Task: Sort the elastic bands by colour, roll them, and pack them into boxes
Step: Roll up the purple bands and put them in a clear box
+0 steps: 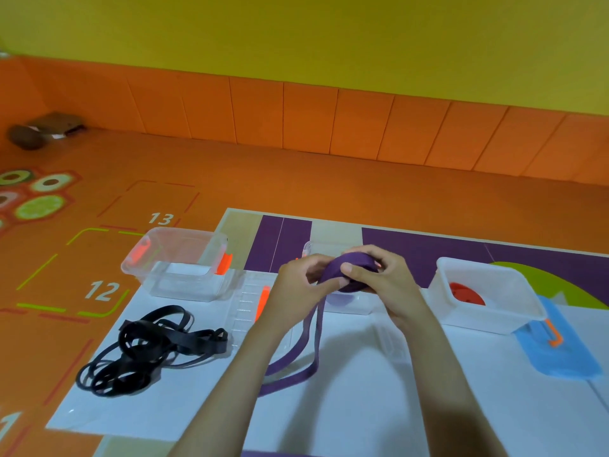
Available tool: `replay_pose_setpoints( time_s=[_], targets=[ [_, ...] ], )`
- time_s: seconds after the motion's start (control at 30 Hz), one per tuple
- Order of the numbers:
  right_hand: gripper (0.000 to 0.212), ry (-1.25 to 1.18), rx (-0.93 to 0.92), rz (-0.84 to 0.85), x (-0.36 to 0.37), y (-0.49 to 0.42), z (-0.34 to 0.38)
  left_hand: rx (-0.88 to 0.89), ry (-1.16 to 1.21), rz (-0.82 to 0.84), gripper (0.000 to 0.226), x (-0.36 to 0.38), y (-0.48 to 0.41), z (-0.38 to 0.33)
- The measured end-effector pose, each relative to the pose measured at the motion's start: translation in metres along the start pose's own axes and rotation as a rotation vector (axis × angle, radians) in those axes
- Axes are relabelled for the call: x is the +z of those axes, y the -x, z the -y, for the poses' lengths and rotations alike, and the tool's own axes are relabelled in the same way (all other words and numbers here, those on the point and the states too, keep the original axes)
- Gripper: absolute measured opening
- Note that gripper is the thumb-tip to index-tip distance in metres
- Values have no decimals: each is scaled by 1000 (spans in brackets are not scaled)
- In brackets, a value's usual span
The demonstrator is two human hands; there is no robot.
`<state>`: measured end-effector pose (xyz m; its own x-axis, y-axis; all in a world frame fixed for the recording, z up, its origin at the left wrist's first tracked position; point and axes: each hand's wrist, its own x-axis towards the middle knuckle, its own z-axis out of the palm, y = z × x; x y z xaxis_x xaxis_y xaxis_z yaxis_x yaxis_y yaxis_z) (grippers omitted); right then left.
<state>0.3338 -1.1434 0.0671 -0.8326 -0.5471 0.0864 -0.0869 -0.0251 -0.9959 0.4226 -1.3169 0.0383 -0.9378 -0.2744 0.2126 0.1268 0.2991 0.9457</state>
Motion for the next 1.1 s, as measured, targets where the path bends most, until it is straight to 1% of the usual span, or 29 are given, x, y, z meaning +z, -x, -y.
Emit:
replay_pose_setpoints(
  time_s=[0.1, 0.17, 0.27, 0.4, 0.5, 0.57, 0.67, 0.77, 0.8, 0.83, 0.87, 0.93, 0.97, 1.03, 1.1],
  targets=[
    [30, -57, 56, -23, 5, 2, -4, 11, 35, -55, 24, 5, 4, 6],
    [38, -132, 140, -107, 16, 2, -5, 10, 53, -107, 23, 6, 8, 7],
    [37, -88, 221, -261, 30, 2, -6, -10, 45, -179, 20, 7, 12, 9],
    [33, -21, 203, -340, 37, 3, -9, -14, 61, -223, 25, 8, 19, 9],
    [24, 50, 152, -352, 45, 5, -13, 12, -58, -272, 23, 11, 21, 9],
    [30, 58, 139, -352, 52, 5, -16, 34, -117, -304, 23, 15, 20, 8],
    [37, -75, 165, -385, 52, 2, -17, 44, -59, -324, 35, 16, 20, 1],
    [33, -377, 279, -450, 50, 3, -17, 63, -35, -316, 34, 16, 20, 2],
    [32, -438, 314, -446, 50, 5, -18, 71, -40, -307, 34, 15, 20, 4],
    [33, -435, 340, -424, 51, 7, -20, 76, -48, -294, 34, 14, 19, 6],
    [35, -369, 355, -391, 52, 8, -21, 82, -68, -283, 33, 13, 18, 7],
    [38, -156, 345, -327, 50, 8, -25, 101, -140, -267, 24, 11, 17, 10],
    [39, -120, 333, -317, 48, 7, -25, 105, -156, -266, 23, 10, 17, 10],
    [44, -210, 333, -319, 44, 6, -24, 105, -103, -267, 26, 10, 16, 7],
    [45, -420, 390, -323, 44, 7, -26, 108, -44, -252, 37, 8, 15, 4]
  ],
)
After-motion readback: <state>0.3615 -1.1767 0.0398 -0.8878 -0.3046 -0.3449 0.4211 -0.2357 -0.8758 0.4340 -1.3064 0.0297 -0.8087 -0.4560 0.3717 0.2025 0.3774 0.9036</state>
